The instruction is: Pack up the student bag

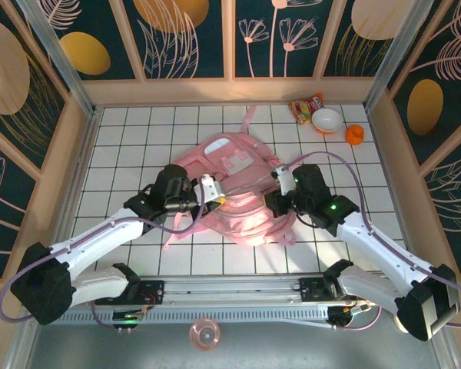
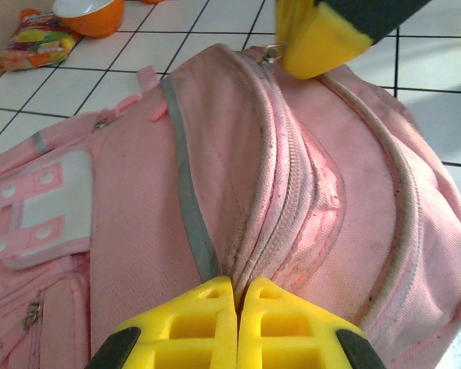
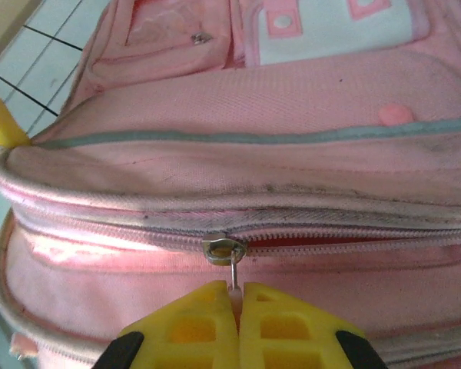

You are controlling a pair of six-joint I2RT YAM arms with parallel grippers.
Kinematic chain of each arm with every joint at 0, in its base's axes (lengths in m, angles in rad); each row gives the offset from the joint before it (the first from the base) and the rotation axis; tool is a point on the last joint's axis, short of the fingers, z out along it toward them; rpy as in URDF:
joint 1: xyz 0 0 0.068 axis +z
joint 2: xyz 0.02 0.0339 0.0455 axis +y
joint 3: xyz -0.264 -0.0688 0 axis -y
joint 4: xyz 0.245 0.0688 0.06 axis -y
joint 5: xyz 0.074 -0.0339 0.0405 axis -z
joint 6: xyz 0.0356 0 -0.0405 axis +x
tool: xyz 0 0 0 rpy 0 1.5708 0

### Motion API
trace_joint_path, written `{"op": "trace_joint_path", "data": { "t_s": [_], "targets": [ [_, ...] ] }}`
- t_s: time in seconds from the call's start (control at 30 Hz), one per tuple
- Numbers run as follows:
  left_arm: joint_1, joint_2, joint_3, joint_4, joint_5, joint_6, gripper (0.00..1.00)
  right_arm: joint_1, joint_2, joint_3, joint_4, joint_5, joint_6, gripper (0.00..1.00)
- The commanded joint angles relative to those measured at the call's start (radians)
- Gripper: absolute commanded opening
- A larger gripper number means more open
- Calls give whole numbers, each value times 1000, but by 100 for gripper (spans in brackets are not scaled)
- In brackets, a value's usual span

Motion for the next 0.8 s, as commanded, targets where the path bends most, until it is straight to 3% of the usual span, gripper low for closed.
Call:
{"op": "trace_joint_path", "data": {
  "t_s": [0.0,0.23,0.37,0.53,0.63,0.77],
  "targets": [
    [101,-29,-14,-14,-60,31,0,46,-4,16,24,-17,110,0],
    [193,46,17,4,-96,94,1,278,50,-49,307,73,310,0],
    [204,77,69,-10,-62,109,26,333,133,-19,373,107,312,0],
    [204,58,142,-102,112,117,55,324,200,16,419,41,275,0],
    [195,8,118,-96,179,142,63,292,217,35,398,-22,255,0],
    [151,-22,104,-156,155,260,72,248,210,45,365,-73,230,0]
  ]
}}
